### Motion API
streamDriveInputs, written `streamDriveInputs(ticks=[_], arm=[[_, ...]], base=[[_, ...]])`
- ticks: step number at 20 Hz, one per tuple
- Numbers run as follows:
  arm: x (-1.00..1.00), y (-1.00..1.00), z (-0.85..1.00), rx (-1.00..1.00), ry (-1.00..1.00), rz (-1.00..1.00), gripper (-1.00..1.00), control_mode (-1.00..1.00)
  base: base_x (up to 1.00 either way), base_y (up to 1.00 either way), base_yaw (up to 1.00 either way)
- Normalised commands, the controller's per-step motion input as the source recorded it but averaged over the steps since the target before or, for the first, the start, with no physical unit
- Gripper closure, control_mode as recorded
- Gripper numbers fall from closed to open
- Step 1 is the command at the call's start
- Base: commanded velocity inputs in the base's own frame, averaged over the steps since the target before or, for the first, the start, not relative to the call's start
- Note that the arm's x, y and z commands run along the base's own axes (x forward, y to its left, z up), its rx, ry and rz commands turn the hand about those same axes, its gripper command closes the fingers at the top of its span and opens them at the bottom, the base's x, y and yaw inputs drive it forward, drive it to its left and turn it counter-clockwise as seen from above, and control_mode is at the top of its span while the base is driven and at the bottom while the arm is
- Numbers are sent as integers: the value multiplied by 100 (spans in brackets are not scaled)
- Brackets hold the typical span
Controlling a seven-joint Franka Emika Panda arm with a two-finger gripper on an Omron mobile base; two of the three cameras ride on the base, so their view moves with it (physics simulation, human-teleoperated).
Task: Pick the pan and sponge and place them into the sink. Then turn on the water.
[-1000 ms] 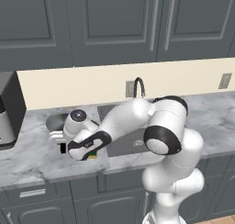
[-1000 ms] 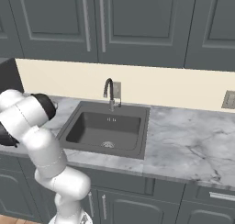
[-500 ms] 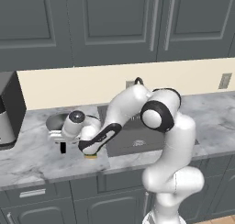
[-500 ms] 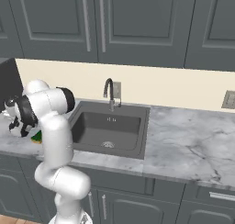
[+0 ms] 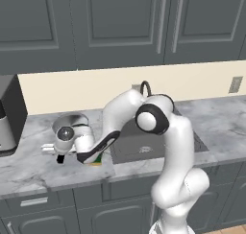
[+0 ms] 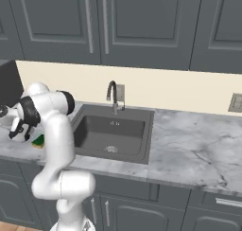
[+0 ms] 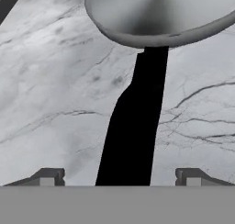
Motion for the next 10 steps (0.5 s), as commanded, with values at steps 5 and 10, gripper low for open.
streamDriveInputs(ticks=[5,10], arm=[[14,10,-1,-4,-1,-7,100,-100],[-2,2,3,-3,-3,-3,100,-100]], base=[[0,0,0],[0,0,0]])
